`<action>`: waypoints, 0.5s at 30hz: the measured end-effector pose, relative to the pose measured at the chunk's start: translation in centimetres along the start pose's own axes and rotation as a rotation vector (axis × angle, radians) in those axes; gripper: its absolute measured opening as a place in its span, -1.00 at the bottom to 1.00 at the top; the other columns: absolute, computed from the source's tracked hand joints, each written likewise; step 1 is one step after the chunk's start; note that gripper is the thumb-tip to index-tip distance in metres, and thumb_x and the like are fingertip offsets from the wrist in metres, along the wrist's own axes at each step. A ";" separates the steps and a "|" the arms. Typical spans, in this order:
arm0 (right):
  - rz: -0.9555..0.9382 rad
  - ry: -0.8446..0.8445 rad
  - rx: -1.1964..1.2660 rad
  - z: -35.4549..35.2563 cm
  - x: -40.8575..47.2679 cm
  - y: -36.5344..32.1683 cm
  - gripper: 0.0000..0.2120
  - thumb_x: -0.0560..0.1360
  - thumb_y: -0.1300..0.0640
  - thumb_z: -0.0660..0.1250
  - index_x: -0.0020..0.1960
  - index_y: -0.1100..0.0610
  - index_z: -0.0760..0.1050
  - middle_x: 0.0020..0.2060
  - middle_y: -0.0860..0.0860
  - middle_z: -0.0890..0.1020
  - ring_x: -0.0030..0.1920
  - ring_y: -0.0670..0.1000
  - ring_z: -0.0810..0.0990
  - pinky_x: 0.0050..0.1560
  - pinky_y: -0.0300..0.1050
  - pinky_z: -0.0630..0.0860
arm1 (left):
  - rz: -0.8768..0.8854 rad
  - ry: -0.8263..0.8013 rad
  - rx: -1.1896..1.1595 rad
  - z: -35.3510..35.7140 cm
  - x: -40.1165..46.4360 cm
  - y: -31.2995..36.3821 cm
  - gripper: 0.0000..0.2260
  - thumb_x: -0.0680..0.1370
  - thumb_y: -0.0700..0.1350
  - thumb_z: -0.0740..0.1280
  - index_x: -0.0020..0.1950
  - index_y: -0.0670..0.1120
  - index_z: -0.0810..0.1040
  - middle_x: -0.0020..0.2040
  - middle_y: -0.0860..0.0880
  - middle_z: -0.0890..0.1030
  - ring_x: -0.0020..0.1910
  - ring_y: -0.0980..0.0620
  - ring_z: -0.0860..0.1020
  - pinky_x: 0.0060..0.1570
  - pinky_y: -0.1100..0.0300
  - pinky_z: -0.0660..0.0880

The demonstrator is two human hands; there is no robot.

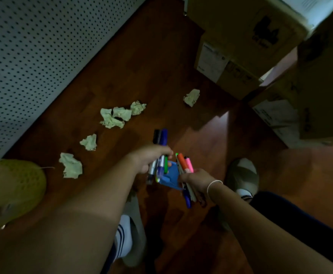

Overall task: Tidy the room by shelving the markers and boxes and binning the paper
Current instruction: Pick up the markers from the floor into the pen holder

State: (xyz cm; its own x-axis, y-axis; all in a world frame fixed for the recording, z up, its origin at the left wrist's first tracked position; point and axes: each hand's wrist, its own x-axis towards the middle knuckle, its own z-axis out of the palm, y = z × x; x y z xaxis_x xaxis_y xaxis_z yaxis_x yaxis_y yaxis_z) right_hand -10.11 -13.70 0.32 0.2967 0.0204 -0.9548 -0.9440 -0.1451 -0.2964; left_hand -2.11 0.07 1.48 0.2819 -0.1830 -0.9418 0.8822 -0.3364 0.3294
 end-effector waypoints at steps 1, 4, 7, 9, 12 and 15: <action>0.018 -0.012 -0.017 0.5 -0.2 0.7 -0.97 0.39 0.30 0.32 -0.21 0.27 0.48 -0.42 0.12 0.55 -0.53 0.02 0.53 -0.47 -0.20 0.50 | -0.024 -0.010 0.022 0.2 -0.4 -1.3 -0.85 0.56 -0.24 0.29 -0.22 -0.12 0.46 -0.31 -0.07 0.50 -0.38 0.04 0.54 -0.32 0.16 0.51; 0.064 -0.006 -0.059 1.6 0.0 2.1 -0.95 0.38 0.31 0.32 -0.22 0.24 0.45 -0.40 0.12 0.56 -0.53 0.01 0.53 -0.51 -0.24 0.48 | -0.098 -0.027 0.152 0.9 -0.9 -4.4 -0.87 0.56 -0.21 0.30 -0.19 -0.14 0.50 -0.30 -0.07 0.53 -0.39 0.05 0.54 -0.48 0.28 0.50; 0.106 0.027 -0.090 2.2 0.4 3.5 -0.92 0.38 0.27 0.34 -0.15 0.26 0.46 -0.38 0.11 0.53 -0.45 0.02 0.49 -0.51 -0.24 0.41 | -0.170 -0.065 0.180 1.6 -1.0 -6.4 -0.88 0.58 -0.18 0.27 -0.16 -0.11 0.49 -0.27 -0.05 0.54 -0.35 0.04 0.52 -0.49 0.30 0.49; 0.114 0.041 -0.107 2.3 0.9 4.4 -0.85 0.38 0.25 0.35 -0.07 0.27 0.48 -0.35 0.10 0.53 -0.43 0.02 0.48 -0.49 -0.23 0.40 | -0.215 -0.084 0.172 2.1 -0.8 -7.1 -0.86 0.60 -0.15 0.22 -0.15 -0.10 0.47 -0.26 -0.05 0.52 -0.35 0.04 0.50 -0.46 0.27 0.48; 0.132 0.035 -0.054 2.2 1.7 5.3 -0.72 0.38 0.25 0.34 0.06 0.35 0.50 -0.28 0.17 0.59 -0.44 0.06 0.52 -0.44 -0.18 0.47 | -0.276 -0.100 0.153 2.6 -0.4 -7.6 -0.86 0.61 -0.12 0.19 -0.11 -0.10 0.45 -0.24 -0.07 0.51 -0.32 0.02 0.48 -0.33 0.17 0.46; 0.144 -0.036 -0.031 1.6 2.0 5.4 -0.83 0.42 0.28 0.31 -0.03 0.36 0.47 -0.57 0.12 0.58 -0.64 0.00 0.52 -0.61 -0.27 0.44 | -0.297 -0.084 0.103 2.9 0.4 -7.7 -0.83 0.61 -0.11 0.17 -0.14 -0.12 0.46 -0.26 -0.07 0.50 -0.33 0.02 0.47 -0.30 0.16 0.44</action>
State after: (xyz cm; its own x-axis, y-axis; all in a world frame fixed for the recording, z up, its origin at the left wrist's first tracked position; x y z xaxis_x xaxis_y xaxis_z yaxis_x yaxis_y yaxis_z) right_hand -14.83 -12.87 -3.23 0.1527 0.0328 -0.9877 -0.9713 -0.1796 -0.1562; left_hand -9.90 -0.07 -1.20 -0.0180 -0.1366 -0.9905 0.8775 -0.4770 0.0498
